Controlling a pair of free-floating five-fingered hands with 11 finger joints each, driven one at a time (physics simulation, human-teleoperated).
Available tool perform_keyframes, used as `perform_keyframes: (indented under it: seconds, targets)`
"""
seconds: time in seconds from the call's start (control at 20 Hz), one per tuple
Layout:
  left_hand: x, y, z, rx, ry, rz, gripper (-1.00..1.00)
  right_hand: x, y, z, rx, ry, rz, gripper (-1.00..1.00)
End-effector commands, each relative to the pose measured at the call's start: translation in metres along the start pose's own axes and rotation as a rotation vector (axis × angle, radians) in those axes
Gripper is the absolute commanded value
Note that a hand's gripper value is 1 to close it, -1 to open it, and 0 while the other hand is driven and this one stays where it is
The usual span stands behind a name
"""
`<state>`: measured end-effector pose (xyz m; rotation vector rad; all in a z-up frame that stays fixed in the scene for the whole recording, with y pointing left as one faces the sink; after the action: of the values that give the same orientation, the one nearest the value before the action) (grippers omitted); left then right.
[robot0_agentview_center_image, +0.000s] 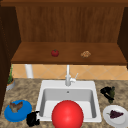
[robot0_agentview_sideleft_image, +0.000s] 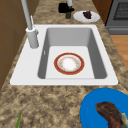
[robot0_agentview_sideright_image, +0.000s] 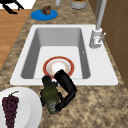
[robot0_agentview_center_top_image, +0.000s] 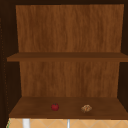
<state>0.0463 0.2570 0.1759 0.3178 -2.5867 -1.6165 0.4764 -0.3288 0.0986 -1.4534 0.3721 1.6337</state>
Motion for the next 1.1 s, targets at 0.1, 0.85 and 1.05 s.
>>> perform_keyframes:
  seconds: [0.1,0.85,1.05]
  targets:
    - [0.000,0.000,0.000,0.000,0.000,0.000,0.00,0.017,-0.016,-0.026,0.037,-0.108,-0.029,1.00]
    - [0.000,0.000,0.000,0.000,0.000,0.000,0.00,-0.007,0.004,-0.008,0.010,-0.135,-0.042,1.00]
    - [0.000,0.000,0.000,0.000,0.000,0.000,0.00,-0.013,-0.012,0.003,0.007,-0.097,-0.003,-1.00]
